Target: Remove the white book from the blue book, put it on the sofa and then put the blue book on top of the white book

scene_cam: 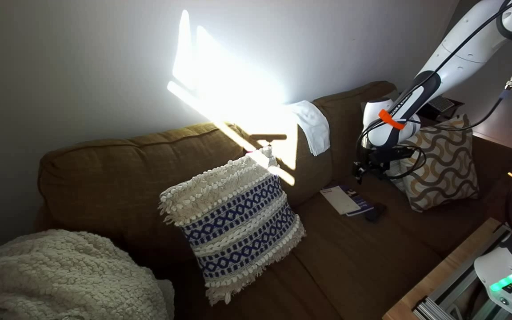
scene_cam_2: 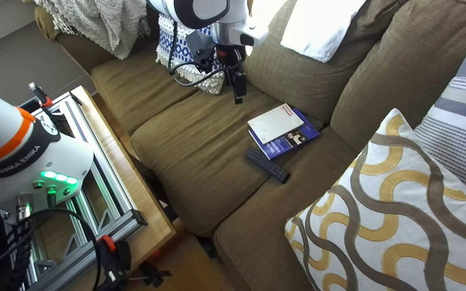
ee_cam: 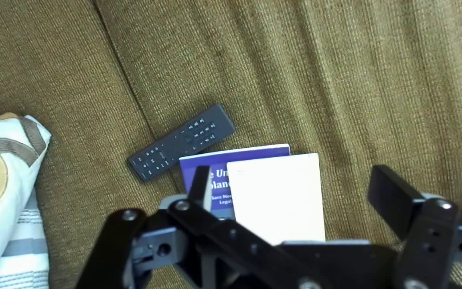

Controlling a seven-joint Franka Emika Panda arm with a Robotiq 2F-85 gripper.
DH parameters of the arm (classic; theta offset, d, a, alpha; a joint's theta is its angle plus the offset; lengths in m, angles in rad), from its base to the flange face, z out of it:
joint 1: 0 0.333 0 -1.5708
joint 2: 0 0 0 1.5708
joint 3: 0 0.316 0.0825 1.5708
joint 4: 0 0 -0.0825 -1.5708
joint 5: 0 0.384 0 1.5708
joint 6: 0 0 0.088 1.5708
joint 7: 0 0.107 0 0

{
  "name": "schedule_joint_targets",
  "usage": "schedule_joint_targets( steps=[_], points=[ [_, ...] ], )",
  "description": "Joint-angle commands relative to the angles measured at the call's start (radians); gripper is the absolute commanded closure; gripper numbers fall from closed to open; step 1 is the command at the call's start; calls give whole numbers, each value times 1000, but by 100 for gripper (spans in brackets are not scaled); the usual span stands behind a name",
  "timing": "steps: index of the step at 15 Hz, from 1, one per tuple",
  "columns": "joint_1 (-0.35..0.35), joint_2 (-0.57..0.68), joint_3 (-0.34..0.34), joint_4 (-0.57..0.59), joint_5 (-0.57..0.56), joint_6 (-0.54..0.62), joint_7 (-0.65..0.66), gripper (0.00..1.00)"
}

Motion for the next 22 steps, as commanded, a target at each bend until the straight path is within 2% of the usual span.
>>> schedule_joint_targets(
  steps=[1,6,13,14,22],
  points=[
    [52,26,-46,21,7,-5,-1,0],
    [68,211,-41,177,8,18,-51,0],
    [111,469,-55,436,2,-12,-102,0],
    [102,506,-41,477,6,-24,-131,0],
    [170,715,-87,717,-35,-172,-153,0]
  ],
)
